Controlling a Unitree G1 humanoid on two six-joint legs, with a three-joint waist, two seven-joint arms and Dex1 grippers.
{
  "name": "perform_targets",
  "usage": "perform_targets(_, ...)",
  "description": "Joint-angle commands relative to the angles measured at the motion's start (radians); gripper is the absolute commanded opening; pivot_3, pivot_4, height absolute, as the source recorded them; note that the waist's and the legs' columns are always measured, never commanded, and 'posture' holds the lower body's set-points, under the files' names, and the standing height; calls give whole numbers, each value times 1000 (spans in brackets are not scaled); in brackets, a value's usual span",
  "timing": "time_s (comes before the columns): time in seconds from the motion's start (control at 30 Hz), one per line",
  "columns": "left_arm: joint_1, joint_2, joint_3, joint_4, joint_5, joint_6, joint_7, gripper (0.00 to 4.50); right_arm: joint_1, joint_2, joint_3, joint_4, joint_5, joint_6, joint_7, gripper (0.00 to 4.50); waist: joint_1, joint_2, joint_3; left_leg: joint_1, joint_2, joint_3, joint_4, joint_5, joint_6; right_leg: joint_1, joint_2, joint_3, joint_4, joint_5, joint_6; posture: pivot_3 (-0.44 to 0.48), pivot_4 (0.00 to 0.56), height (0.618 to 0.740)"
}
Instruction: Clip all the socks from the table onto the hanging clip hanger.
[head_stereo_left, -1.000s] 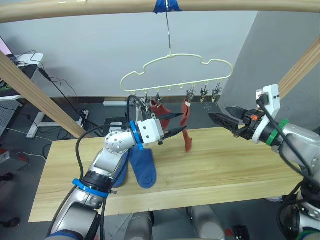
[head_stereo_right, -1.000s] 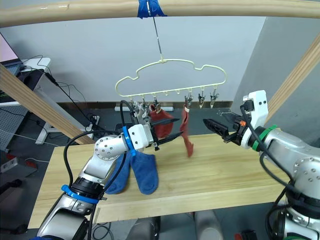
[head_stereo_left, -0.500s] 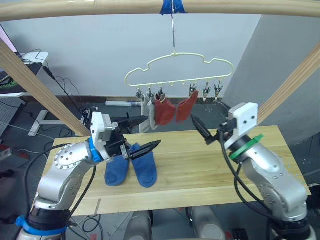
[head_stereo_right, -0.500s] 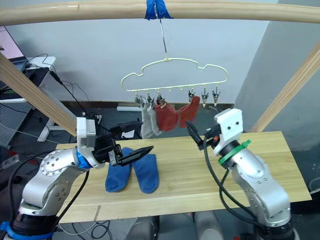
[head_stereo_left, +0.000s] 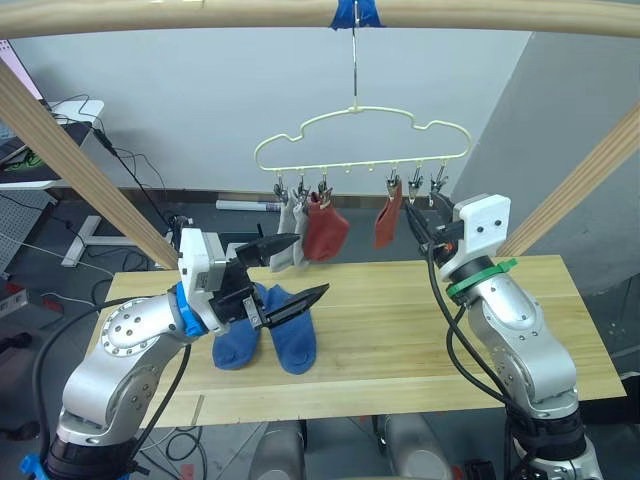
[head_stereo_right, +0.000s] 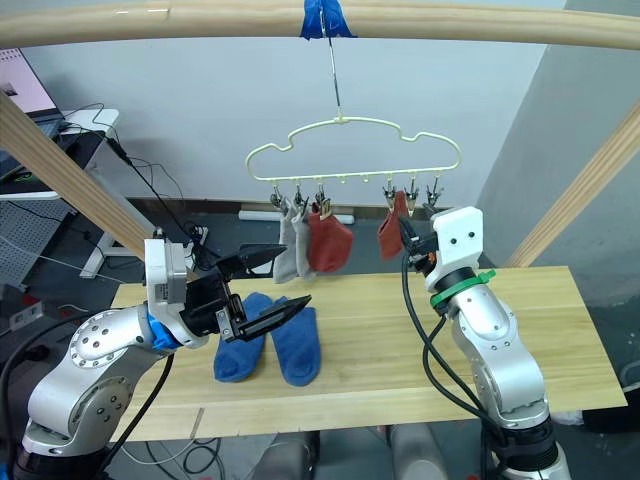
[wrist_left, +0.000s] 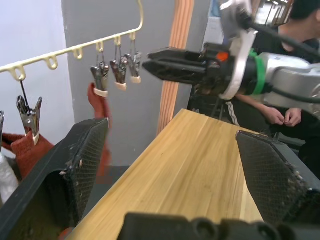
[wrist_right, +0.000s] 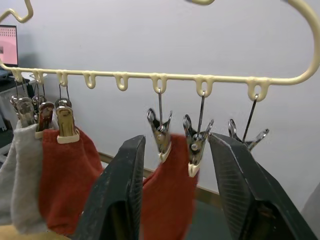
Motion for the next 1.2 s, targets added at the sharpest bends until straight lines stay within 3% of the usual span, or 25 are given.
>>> perform_targets(0.03,0,-7,28,-40,-32,4,0,4500,-14,14,-13,2,-22,-34,3,2087,0,0,0,0,0,0,0,0,0,0,0,0,0,0,0,-63,198,740)
perform_targets(1.2,-15,-15,22,-40,21,0,14,4500,-205,152,-50,328,-141,-166,-50,2087,1,0,0,1,0,0,0,0,0,0,0,0,2,2,-4,-39,201,740)
